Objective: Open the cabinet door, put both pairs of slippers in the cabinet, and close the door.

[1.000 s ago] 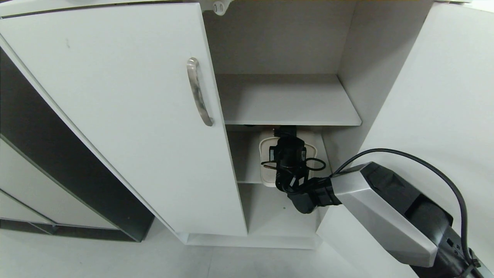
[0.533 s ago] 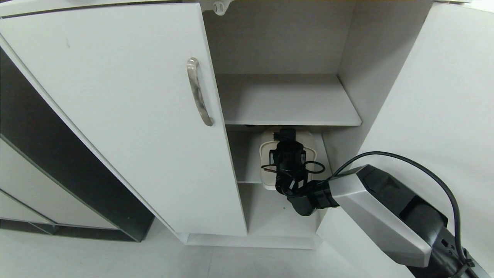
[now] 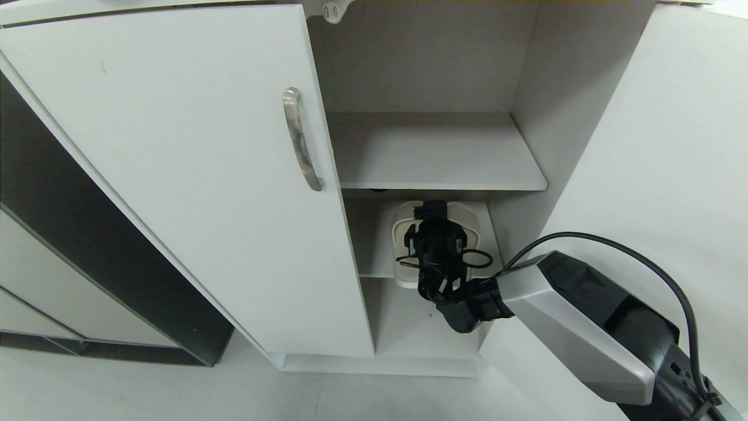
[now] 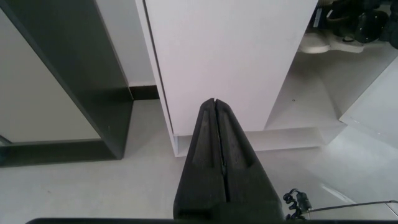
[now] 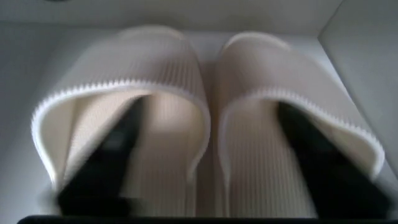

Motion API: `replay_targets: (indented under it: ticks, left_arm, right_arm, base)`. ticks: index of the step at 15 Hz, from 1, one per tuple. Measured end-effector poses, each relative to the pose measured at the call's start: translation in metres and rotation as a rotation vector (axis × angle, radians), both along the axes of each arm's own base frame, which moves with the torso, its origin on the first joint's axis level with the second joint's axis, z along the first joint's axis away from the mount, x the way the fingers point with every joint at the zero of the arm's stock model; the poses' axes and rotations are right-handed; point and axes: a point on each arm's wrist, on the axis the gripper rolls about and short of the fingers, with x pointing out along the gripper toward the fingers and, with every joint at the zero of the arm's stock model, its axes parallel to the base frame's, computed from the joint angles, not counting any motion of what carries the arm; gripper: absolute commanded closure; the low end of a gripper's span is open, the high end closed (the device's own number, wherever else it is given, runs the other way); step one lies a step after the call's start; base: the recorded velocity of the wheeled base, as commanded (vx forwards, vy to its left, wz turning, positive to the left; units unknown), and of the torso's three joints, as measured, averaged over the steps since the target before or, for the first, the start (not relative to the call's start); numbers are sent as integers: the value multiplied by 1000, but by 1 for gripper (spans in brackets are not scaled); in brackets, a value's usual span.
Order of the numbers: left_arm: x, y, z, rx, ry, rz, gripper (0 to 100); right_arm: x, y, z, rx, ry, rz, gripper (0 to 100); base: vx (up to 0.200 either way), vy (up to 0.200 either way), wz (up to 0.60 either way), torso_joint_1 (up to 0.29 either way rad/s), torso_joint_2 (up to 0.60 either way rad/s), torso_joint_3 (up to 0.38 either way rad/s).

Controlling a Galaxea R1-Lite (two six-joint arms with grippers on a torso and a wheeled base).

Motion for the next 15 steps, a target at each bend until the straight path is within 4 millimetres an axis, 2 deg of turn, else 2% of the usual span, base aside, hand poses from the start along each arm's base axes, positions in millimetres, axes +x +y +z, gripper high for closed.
replay_targets:
  ticks: [4,9,12,15]
  left_arm:
    - [0,0,0,0,0,0,100]
    - [0,0,0,1,0,0,100]
    - [0,0,0,0,0,-1,100]
    - [0,0,0,1,0,0,100]
  right_arm:
    - [-26,0,-2,-14,16,24,0]
    - [-86,-13,1,-22,25,86,0]
    - [-117,-20,8,-13,4,124,0]
    - [-126,-21,14,-18,1,140,0]
  base:
    - [0,0,0,0,0,0]
    - [0,0,0,0,0,0]
    - [-200,0,0,9,4,1]
    - [-200,0,0,-1,1,6]
